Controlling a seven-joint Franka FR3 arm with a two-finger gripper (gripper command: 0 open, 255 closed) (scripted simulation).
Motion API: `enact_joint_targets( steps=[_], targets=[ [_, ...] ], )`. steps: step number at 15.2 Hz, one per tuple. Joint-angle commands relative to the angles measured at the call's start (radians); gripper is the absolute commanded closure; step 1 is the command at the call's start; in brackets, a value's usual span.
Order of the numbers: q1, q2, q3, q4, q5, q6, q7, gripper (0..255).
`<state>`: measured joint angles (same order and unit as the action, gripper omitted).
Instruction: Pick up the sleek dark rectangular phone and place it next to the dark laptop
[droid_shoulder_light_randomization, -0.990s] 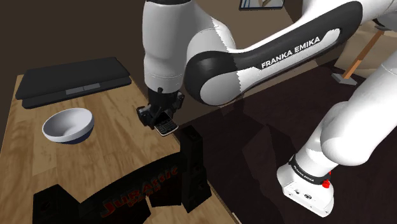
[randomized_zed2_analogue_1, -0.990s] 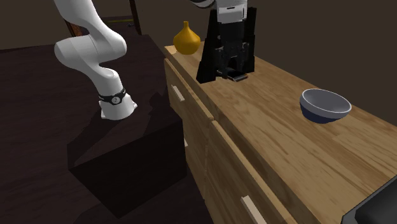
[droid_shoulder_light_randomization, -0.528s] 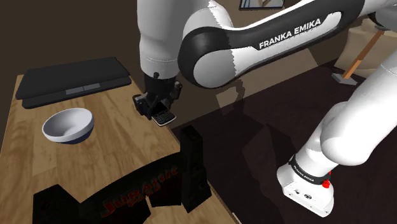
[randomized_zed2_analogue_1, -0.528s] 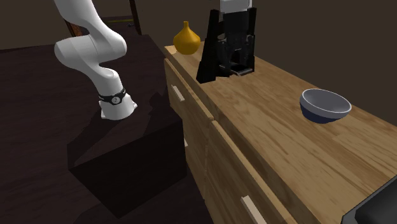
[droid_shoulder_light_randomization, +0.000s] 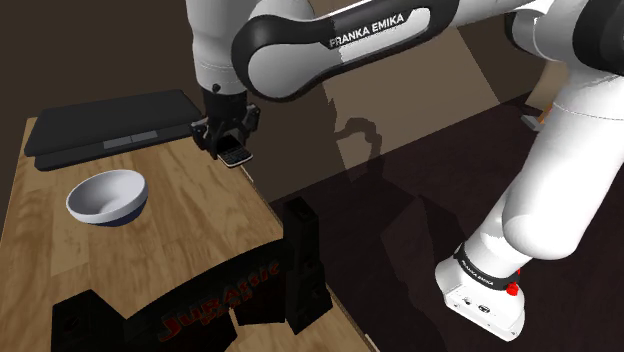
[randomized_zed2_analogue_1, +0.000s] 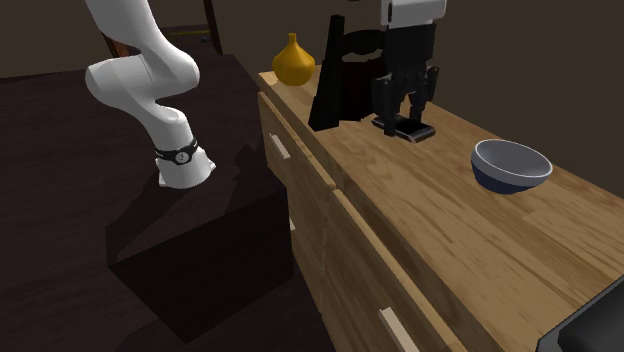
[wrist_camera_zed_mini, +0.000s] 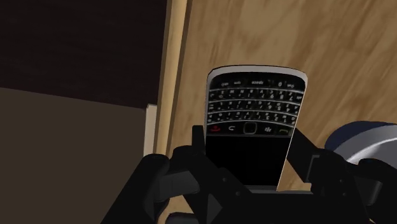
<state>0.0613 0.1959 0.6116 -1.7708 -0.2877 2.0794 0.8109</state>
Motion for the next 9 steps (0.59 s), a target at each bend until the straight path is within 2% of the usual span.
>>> enact_joint_targets(
  steps=[1, 5, 9],
  targets=[
    [0.002, 0.071, -0.016, 0.082, -0.035, -0.020, -0.015, 255],
    [0.023, 0.212, -0.049, 0.271, -0.090, -0.080, -0.053, 255],
    [0.064, 0.372, -0.084, 0.512, -0.136, -0.162, -0.105, 255]
  ],
)
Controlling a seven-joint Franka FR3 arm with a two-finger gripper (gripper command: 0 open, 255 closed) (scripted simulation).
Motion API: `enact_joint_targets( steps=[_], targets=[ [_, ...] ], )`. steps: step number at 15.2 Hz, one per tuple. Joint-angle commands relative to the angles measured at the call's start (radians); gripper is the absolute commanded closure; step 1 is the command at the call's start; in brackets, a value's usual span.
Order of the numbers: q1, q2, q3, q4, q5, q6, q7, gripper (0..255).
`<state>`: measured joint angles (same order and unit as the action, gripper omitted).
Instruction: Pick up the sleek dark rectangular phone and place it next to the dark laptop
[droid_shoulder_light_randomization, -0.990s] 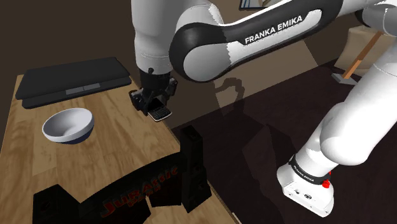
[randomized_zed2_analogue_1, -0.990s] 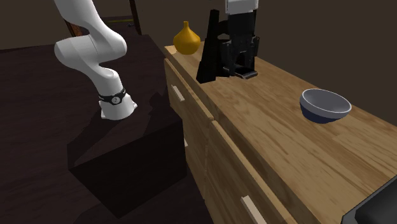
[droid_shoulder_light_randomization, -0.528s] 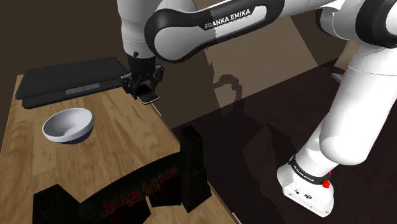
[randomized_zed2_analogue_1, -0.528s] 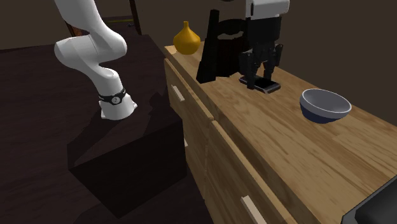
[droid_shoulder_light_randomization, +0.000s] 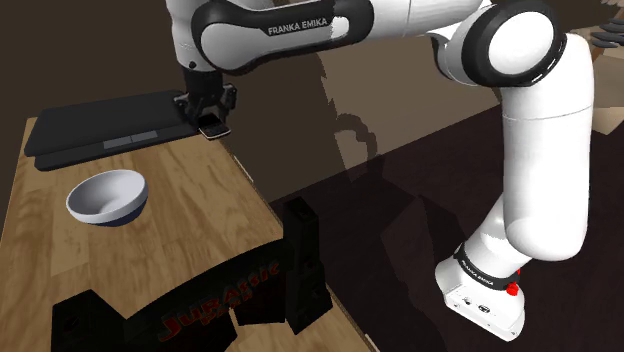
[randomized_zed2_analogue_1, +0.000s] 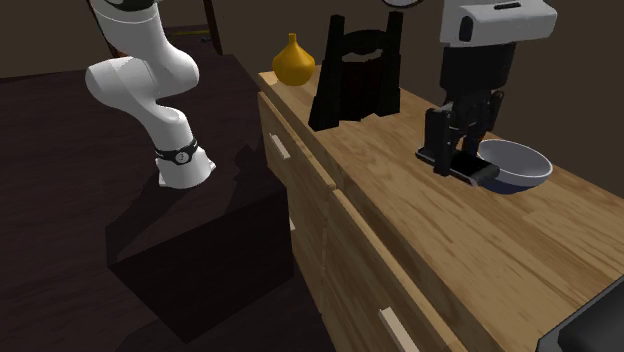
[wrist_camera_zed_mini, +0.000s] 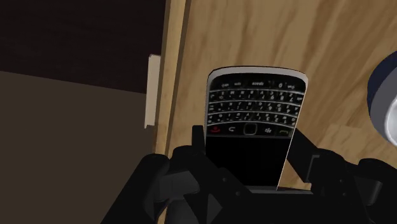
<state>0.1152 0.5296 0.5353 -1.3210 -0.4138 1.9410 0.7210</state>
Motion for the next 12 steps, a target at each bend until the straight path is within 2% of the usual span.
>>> enact_joint_targets(
  steps=[1, 4, 5, 12],
  targets=[
    [0.024, 0.083, -0.017, 0.136, -0.020, -0.050, -0.031, 255],
    [0.088, 0.252, -0.051, 0.427, -0.050, -0.157, -0.095, 255],
    [0.133, 0.349, -0.069, 0.607, -0.062, -0.226, -0.133, 255],
    [0.086, 0.307, -0.063, 0.427, -0.061, -0.102, -0.098, 255]
  ],
)
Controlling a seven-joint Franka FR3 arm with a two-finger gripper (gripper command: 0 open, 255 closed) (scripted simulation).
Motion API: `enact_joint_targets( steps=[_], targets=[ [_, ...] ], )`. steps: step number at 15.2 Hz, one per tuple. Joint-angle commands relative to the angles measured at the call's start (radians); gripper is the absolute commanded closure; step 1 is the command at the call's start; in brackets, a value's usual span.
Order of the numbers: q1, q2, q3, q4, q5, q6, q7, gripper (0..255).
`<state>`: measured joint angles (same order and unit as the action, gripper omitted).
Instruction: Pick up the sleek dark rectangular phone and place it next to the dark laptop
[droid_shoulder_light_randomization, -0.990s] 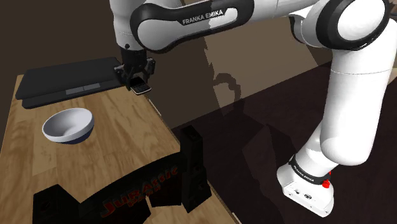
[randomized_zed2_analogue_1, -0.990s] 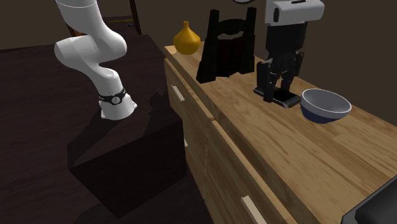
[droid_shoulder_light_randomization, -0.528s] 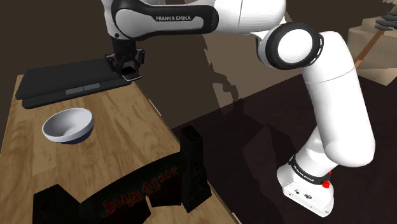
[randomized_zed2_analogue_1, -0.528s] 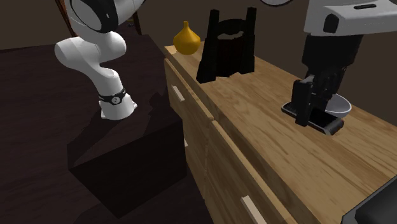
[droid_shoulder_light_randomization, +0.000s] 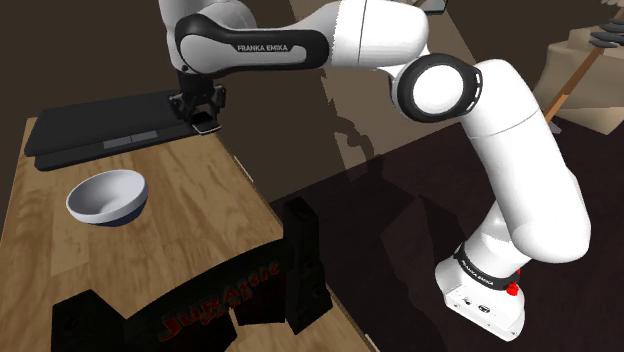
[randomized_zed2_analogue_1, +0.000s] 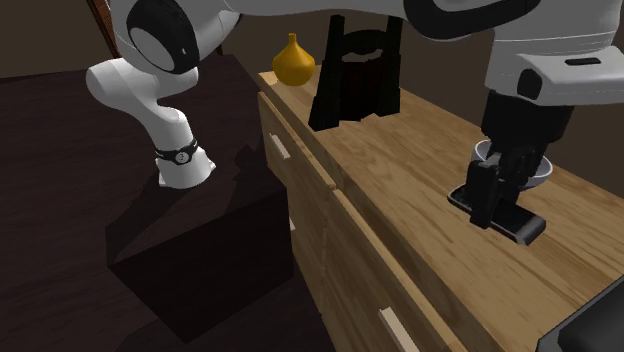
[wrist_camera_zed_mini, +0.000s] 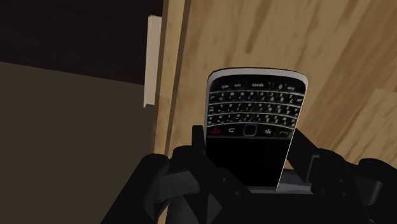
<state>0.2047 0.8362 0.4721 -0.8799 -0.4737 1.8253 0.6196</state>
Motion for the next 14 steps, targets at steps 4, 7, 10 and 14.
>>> enact_joint_targets(
  steps=[4, 7, 10, 14],
  targets=[
    [-0.018, -0.005, -0.001, -0.081, -0.005, 0.070, 0.018, 255],
    [-0.027, -0.004, -0.002, -0.121, -0.009, 0.108, 0.029, 255],
    [-0.033, 0.000, -0.005, -0.155, -0.015, 0.144, 0.038, 255],
    [-0.039, 0.009, -0.009, -0.193, -0.022, 0.189, 0.050, 255]
  ],
)
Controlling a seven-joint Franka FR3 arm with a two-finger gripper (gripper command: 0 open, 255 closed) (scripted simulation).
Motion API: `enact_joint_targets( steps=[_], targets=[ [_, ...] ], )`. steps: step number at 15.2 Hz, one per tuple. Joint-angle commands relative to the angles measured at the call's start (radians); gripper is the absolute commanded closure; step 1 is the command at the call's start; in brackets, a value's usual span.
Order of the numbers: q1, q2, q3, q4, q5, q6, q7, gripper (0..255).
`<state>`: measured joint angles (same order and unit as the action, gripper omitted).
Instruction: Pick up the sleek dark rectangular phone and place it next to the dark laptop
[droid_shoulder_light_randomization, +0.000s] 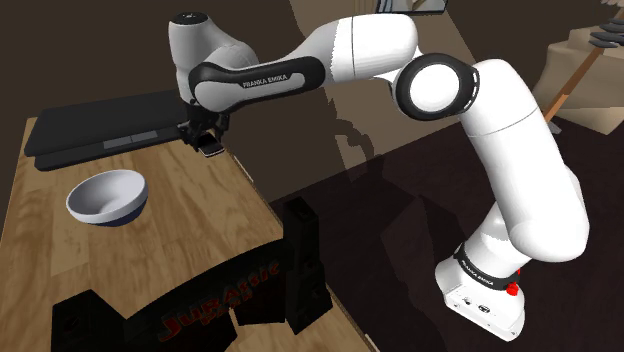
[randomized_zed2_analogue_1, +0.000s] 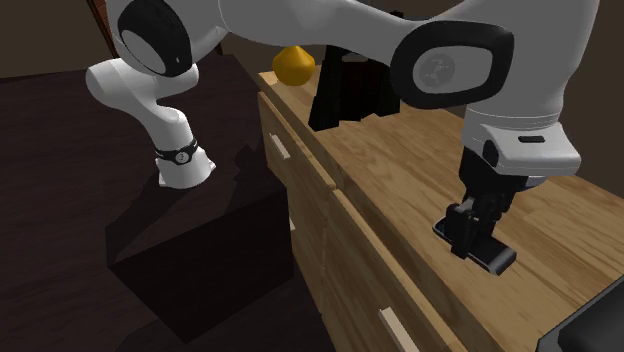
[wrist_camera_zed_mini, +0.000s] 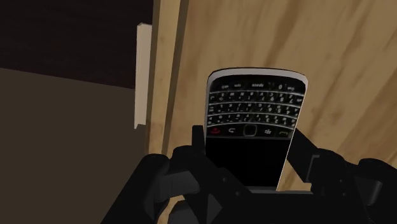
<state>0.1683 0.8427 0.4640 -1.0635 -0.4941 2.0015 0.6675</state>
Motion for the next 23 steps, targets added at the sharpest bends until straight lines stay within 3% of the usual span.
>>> enact_joint_targets(
  steps=[1, 5, 13, 14, 19, 23],
  targets=[
    [-0.003, 0.006, -0.003, -0.018, -0.004, 0.023, 0.005, 255],
    [-0.006, 0.021, -0.009, -0.047, -0.013, 0.066, 0.017, 255],
    [-0.006, 0.021, -0.009, -0.047, -0.013, 0.066, 0.017, 255],
    [-0.006, 0.021, -0.009, -0.047, -0.013, 0.066, 0.017, 0],
    [-0.006, 0.022, -0.009, -0.047, -0.013, 0.066, 0.017, 0],
    [-0.014, -0.053, 0.011, -0.053, 0.009, -0.002, 0.009, 0]
  ],
)
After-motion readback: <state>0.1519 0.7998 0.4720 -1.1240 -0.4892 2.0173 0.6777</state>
